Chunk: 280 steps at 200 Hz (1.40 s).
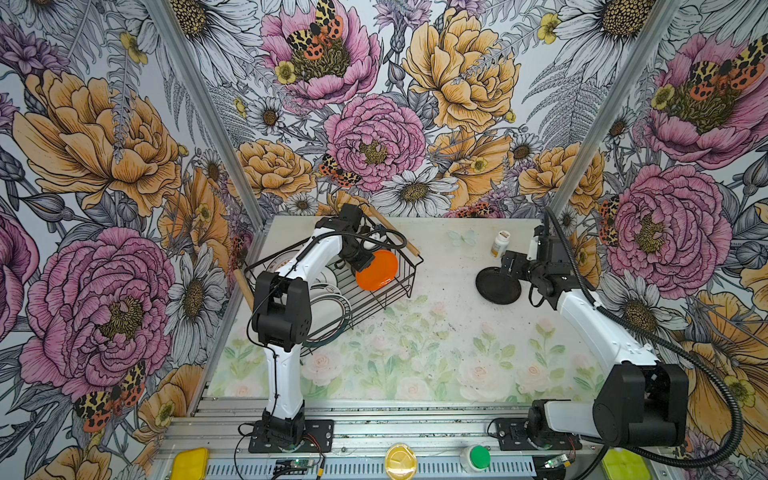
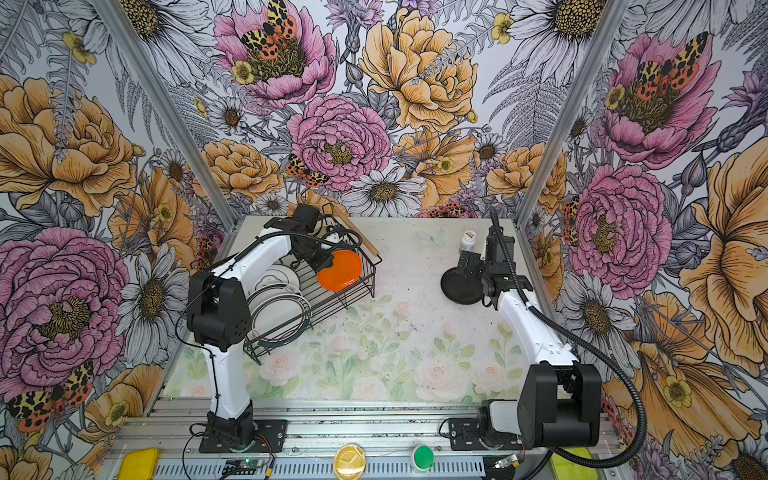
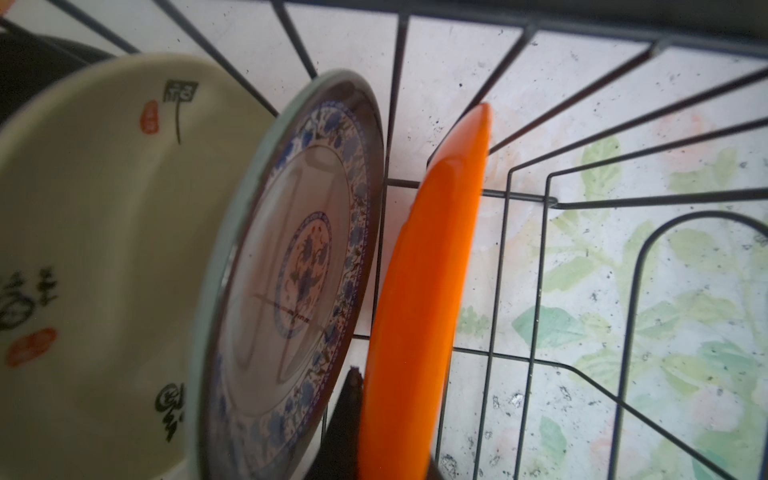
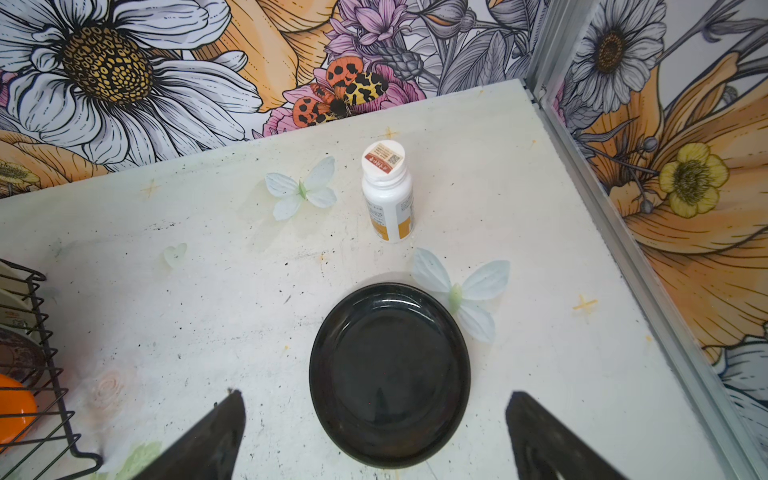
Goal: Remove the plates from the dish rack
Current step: 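Close the left gripper on the orange plate's rim in the rack, then lift the orange plate up out of the rack with the left gripper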
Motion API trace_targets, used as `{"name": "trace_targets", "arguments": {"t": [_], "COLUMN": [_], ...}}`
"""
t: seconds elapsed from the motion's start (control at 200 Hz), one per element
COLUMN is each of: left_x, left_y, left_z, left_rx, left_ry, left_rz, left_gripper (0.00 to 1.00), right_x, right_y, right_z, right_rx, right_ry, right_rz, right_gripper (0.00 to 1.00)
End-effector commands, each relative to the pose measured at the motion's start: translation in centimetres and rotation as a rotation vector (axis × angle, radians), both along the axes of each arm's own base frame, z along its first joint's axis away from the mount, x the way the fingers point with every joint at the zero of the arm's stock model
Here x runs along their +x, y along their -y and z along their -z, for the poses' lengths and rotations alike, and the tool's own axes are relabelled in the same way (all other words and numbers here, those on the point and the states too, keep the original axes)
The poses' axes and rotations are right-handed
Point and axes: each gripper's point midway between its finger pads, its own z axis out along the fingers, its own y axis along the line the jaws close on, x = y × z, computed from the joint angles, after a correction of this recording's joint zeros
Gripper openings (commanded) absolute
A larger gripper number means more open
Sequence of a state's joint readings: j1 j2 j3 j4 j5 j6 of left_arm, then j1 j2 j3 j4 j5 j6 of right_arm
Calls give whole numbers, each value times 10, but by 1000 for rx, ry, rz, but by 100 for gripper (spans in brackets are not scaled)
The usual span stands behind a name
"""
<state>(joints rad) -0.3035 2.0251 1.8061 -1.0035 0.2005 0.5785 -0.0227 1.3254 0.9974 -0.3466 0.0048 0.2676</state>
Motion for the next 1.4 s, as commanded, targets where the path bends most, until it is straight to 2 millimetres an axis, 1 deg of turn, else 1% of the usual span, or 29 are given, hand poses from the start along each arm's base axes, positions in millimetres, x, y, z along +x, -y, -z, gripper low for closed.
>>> {"name": "trace_targets", "arguments": {"t": [0.0,0.29,0.425,0.51,0.54,0.55,0.56,0.675,0.736,0.876,1.006,1.121,1.166,1.231,1.306,1.396], "left_x": [-19,-25,-26,-25,-24,-26,-26,-24,-21,-19,-22,-20,-21,-26,-34,-44], "left_y": [18,15,1,-14,-20,-22,-24,-42,-48,-59,-65,-83,-90,-91,-91,-92], "left_z": [-35,-44,-52,-60,-58,-70,-74,-94,-105,-140,-185,-225,-234,-245,-254,-265], "left_rx": [-91,-83,-51,-33,-22,-27,-29,-47,-64,-107,-219,-322,-380,-451,-522,-668], "left_ry": [16,32,57,79,76,102,113,149,168,238,301,361,365,375,397,427], "left_rz": [42,29,-23,-90,-113,-122,-130,-231,-278,-377,-453,-616,-688,-756,-829,-919], "left_gripper": [0,0,0,0,0,0,0,0,0,0,0,0,0,0,0,0], "right_x": [5,5,4,5,5,5,5,8,11,17,20,20,19,17,14,12], "right_y": [-2,-2,-1,1,2,2,3,5,5,3,2,3,4,7,9,13], "right_z": [0,1,-2,-3,-4,-4,-4,-6,-9,-16,-23,-27,-28,-29,-30,-32], "right_rx": [-12,-13,-17,-23,-24,-24,-25,-17,-8,18,31,30,29,25,27,51], "right_ry": [16,14,20,23,24,25,26,30,39,59,87,100,105,109,115,132], "right_rz": [-7,-9,-6,7,13,13,15,37,43,48,47,53,59,75,97,141], "right_gripper": [99,99,99,99,99,99,99,99,99,99,99,99,99,99,99,99]}}
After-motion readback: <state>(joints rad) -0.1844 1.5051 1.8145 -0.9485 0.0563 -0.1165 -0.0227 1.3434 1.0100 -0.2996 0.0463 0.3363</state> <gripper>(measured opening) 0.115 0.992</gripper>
